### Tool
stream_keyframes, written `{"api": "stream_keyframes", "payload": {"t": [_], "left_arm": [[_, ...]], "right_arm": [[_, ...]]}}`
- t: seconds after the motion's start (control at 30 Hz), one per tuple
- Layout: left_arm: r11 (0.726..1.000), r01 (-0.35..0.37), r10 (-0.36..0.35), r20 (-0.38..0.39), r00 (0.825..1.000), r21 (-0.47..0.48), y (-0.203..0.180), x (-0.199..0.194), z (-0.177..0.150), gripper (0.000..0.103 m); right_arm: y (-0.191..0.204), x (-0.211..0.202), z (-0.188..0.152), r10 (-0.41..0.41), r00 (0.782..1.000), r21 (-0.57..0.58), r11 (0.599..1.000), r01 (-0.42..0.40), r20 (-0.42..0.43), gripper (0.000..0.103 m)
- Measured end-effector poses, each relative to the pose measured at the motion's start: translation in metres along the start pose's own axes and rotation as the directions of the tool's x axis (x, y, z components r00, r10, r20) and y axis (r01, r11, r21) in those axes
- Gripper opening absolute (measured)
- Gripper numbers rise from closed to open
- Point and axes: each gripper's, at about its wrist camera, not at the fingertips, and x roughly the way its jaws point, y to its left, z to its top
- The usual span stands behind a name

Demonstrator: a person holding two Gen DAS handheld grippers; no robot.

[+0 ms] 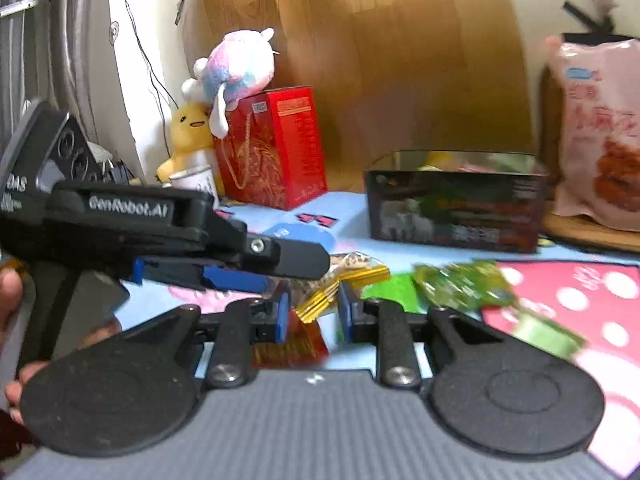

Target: Organize snacks

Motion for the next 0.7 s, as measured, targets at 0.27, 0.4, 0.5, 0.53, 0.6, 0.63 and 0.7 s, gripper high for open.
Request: {"api": "stream_keyframes", "payload": {"t": [0.27,0.4,0.5,0.53,0.6,0.63,0.7], "left_arm": [[0.992,0.004,0.005,-0.068,0.998,0.126,-0.034,0.013,-0.037,0.069],[0.989,-0.047,0.058,-0.076,0.995,0.140,-0.032,0.017,-0.043,0.070],[0.990,-0.073,0.082,-0.068,0.994,0.123,-0.025,0.013,-0.045,0.072],[0.990,-0.075,0.082,-0.060,0.995,0.118,-0.023,0.010,-0.045,0.073],[0.989,-0.085,0.090,-0.032,0.995,0.117,-0.020,0.003,-0.044,0.078],[0.989,-0.090,0.093,-0.019,0.995,0.115,-0.018,0.000,-0.044,0.078],[0.991,-0.091,0.093,-0.010,0.996,0.097,-0.012,-0.004,-0.042,0.078]], "right_arm": [[-0.020,-0.031,-0.039,-0.042,0.997,0.078,0.996,0.047,-0.068,0.028],[-0.019,-0.033,-0.048,-0.031,0.997,0.083,0.996,0.037,-0.077,0.031],[-0.018,-0.032,-0.050,-0.047,0.996,0.077,0.996,0.053,-0.077,0.041],[-0.018,-0.035,-0.052,-0.060,0.996,0.076,0.995,0.065,-0.066,0.051],[-0.021,-0.039,-0.052,-0.063,0.997,0.085,0.994,0.067,-0.050,0.056],[-0.022,-0.041,-0.052,-0.062,0.997,0.090,0.994,0.066,-0.046,0.056],[-0.025,-0.043,-0.053,-0.067,0.997,0.092,0.993,0.070,-0.042,0.056]]}}
